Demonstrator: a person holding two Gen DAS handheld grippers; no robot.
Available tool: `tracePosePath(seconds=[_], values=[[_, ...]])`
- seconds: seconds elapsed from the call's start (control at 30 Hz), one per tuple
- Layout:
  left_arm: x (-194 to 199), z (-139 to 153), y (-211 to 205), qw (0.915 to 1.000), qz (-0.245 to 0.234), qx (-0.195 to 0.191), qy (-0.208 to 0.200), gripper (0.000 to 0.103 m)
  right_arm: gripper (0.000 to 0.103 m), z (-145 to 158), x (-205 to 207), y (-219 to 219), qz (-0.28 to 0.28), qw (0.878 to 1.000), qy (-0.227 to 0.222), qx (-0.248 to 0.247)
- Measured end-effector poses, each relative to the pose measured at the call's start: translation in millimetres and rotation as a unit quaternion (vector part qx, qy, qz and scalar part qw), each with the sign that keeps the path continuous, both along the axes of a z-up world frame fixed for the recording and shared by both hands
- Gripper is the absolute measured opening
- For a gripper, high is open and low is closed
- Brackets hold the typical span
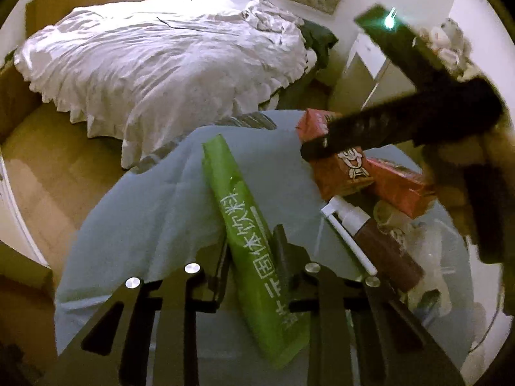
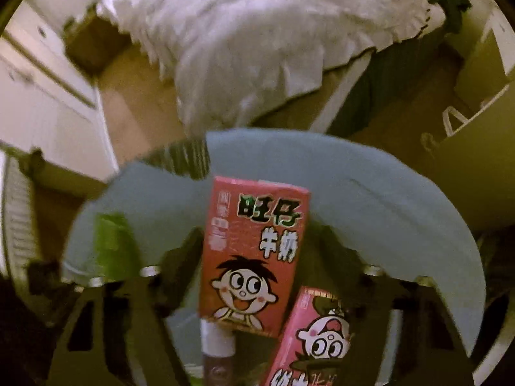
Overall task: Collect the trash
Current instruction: 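Grasp the green drink pouch with the left tool while the right tool grasps a red milk carton, then carry both items to the black bin and release them inside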
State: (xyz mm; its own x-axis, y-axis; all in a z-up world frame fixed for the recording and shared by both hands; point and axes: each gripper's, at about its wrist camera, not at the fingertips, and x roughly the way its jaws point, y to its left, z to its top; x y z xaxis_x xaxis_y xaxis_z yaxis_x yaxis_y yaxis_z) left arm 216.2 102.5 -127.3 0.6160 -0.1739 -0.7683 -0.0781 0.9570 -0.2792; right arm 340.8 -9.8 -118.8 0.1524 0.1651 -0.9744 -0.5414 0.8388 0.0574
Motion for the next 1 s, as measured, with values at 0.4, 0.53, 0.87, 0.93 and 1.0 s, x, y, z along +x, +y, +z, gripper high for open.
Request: tracePosePath(seconds=[0.4,0.53,0.87,0.93,1.0], values=[[-52.6,76.8,-36.0,0.9931,-0.026,-0.028,-0.111,0.026,0.057,102.6,-73.2,-85.2,0.016,0.958,-0.085,0.273],[-64.4,110.0,-91.3,0.9853,-0.078,-0.029,-0.149,0.026,0.057,143.4,-136.5,-186.2,-0.031,0.918,-0.214,0.333],[-37.6,105.4,-285.8,0.9588,-0.240,-0.051,-0.144,0.026,0.057,102.6,-242.0,-447.7,-0.273,0.836,-0.399,0.261],[-30.0,95.1,-317.2,0.9542,-0.262,-0.057,-0.133,0.026,0.057,87.7,-248.5,-483.6,-0.307,0.827,-0.402,0.246],[-15.4,85.1,-349.9,0.9507,-0.279,-0.057,-0.122,0.026,0.057,75.9,-251.0,-509.5,-0.333,0.820,-0.400,0.237]])
